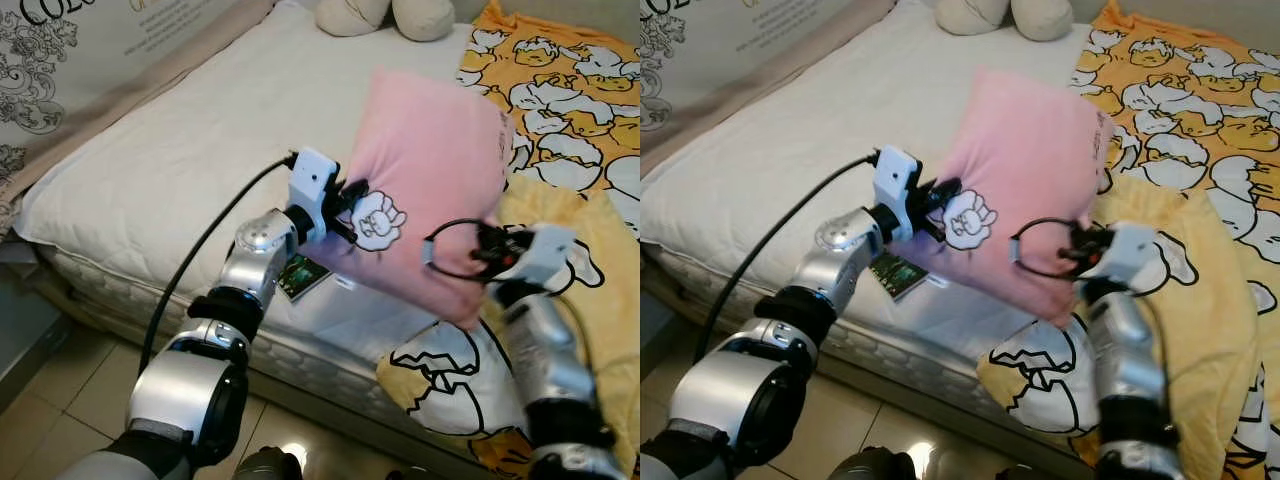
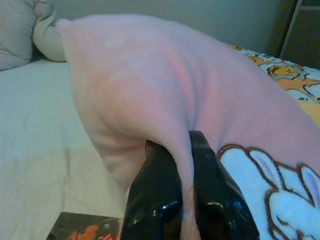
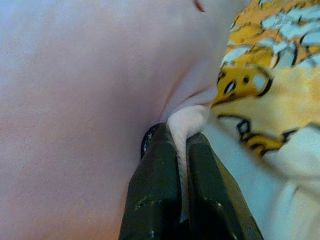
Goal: Clean up the room
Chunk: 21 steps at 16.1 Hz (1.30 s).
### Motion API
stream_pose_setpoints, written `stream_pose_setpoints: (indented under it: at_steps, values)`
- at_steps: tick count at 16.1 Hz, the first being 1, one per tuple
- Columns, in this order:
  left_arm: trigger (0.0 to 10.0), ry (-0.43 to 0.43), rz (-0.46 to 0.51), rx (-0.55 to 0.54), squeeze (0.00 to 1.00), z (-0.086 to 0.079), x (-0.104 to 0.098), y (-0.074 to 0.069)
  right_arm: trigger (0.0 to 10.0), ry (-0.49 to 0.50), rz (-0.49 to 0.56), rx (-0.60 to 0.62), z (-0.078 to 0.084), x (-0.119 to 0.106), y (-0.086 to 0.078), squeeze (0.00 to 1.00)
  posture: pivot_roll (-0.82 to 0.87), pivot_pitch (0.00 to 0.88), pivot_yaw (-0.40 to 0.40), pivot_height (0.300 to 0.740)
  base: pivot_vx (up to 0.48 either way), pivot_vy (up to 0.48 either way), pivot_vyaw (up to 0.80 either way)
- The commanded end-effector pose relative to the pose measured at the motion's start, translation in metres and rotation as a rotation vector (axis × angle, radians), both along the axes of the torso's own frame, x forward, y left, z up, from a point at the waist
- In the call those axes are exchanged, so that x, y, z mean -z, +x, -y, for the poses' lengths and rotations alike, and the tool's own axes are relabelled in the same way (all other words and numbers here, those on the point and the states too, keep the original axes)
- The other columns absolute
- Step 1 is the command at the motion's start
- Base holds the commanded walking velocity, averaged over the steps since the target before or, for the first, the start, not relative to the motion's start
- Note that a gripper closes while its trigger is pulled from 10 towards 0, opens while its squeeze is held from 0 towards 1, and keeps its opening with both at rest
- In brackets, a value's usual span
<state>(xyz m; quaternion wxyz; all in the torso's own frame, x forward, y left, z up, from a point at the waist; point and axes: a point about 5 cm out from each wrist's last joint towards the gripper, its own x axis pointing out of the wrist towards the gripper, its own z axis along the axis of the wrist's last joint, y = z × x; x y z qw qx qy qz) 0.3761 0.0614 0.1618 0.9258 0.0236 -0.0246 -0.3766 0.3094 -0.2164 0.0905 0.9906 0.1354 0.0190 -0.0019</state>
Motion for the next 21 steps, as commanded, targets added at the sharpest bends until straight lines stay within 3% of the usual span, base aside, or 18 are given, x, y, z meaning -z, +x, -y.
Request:
stream_pose_setpoints:
  at_steps: [1,2,5,6,10,15,18,20,21]
  values:
    - [10.0,0.006,0.053,-0.029,0.0,-0.004,-0.012,0.005,0.0,-0.002,0.021,0.046,0.006,-0.003,-0.002,0.0,-0.07,0.0,0.058,0.74,0.0,0.307,0.0]
    - [10.0,-0.005,0.047,-0.044,0.0,-0.005,-0.015,0.006,0.0,0.009,0.024,0.036,-0.002,-0.002,-0.003,0.0,-0.07,0.0,0.062,0.74,0.0,0.48,0.0]
    - [10.0,-0.057,0.02,-0.112,0.0,-0.004,-0.013,0.009,0.0,-0.113,0.101,-0.063,-0.027,-0.008,-0.002,0.0,-0.08,0.0,0.065,0.74,0.0,0.48,0.0]
    - [10.0,-0.099,-0.013,-0.141,0.0,-0.005,-0.012,0.01,0.0,-0.104,0.093,-0.068,-0.027,-0.006,-0.002,0.0,-0.07,0.0,0.062,0.74,0.0,0.48,0.0]
    - [10.0,-0.088,0.014,-0.115,0.0,0.006,-0.01,0.005,0.0,-0.109,0.09,-0.056,-0.021,-0.004,-0.002,0.0,-0.08,0.0,0.062,0.74,0.0,0.48,0.0]
    - [10.0,-0.08,-0.022,-0.095,0.0,0.012,-0.004,0.004,0.0,-0.113,0.098,-0.061,-0.026,-0.002,-0.003,0.0,-0.08,0.0,0.065,0.74,0.0,0.48,0.0]
    - [10.0,-0.115,-0.044,-0.124,0.0,0.017,0.0,0.002,0.0,-0.123,0.106,-0.076,-0.028,-0.003,-0.002,0.0,-0.09,0.0,0.063,0.74,0.0,0.48,0.0]
    - [10.0,-0.054,-0.004,-0.205,0.0,0.016,0.004,0.001,0.0,-0.133,0.11,-0.08,-0.026,-0.005,-0.001,0.0,-0.09,0.0,0.059,0.74,0.0,0.24,0.0]
    - [10.0,-0.094,-0.09,-0.237,0.0,0.015,0.01,0.003,0.0,-0.137,0.11,-0.079,-0.025,-0.006,-0.001,0.0,-0.09,0.0,0.056,0.74,0.0,0.0,0.0]
